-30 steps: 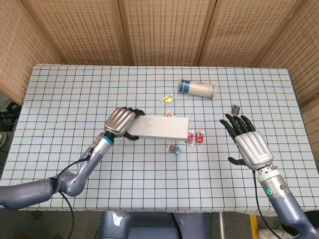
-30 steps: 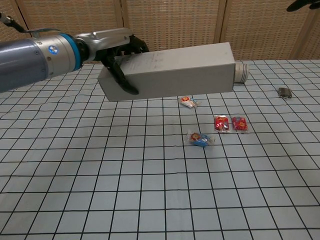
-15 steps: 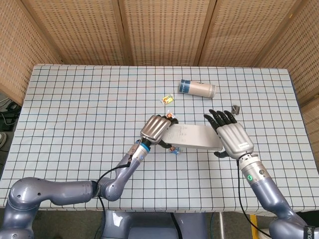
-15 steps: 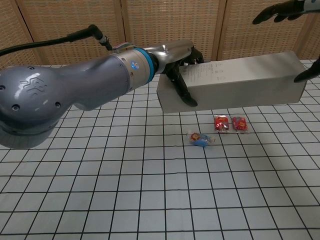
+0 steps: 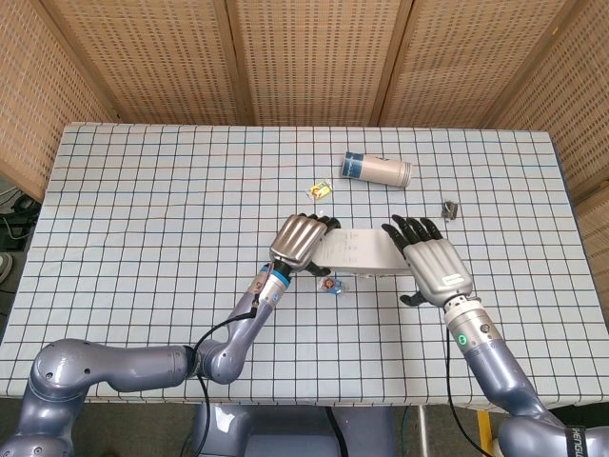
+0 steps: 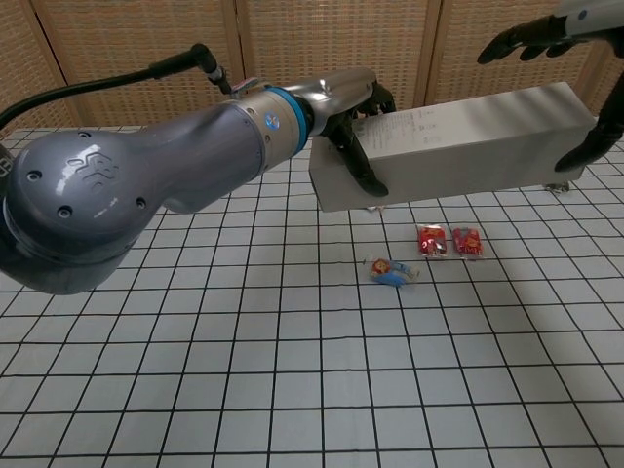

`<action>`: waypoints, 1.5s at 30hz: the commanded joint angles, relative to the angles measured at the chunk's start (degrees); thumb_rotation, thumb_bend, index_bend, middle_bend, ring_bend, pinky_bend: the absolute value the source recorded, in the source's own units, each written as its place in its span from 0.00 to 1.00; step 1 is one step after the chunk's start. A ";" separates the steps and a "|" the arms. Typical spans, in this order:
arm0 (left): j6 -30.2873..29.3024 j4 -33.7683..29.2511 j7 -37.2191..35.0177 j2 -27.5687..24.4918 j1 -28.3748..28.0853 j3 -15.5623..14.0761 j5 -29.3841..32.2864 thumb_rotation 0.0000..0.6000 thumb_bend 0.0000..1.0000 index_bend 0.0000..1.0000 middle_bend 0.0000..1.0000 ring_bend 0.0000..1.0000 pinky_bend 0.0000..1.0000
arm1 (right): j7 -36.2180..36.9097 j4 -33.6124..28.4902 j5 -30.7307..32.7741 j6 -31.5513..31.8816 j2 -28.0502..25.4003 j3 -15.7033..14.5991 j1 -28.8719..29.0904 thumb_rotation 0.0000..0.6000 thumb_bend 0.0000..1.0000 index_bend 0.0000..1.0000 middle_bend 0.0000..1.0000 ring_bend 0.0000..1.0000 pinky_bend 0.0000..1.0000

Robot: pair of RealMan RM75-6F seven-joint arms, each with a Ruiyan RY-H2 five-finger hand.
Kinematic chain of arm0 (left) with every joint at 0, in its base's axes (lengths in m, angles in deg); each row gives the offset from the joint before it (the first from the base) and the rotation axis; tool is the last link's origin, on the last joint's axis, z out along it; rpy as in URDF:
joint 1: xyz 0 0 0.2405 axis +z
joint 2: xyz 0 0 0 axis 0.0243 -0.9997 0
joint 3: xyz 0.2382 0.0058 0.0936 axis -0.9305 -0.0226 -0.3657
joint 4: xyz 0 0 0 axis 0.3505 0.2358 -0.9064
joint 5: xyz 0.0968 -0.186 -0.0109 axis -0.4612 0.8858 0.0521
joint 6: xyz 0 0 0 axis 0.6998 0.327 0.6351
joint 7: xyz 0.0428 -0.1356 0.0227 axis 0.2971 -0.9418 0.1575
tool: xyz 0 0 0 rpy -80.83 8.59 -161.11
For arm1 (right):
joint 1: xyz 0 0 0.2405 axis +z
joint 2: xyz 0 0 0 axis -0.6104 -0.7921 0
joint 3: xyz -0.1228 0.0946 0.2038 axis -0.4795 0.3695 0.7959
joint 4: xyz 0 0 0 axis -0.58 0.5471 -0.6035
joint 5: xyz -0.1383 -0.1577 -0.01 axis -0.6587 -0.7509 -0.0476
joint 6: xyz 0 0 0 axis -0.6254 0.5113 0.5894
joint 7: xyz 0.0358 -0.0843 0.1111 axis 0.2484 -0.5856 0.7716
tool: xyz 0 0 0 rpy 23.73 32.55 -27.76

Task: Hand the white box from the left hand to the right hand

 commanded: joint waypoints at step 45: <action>-2.88 -12.94 0.97 -7.36 1.91 0.03 7.06 1.00 0.00 0.00 0.00 0.00 0.00 | 0.32 18.76 6.68 3.86 13.99 -2.67 8.65 1.00 0.32 0.65 0.63 0.61 0.66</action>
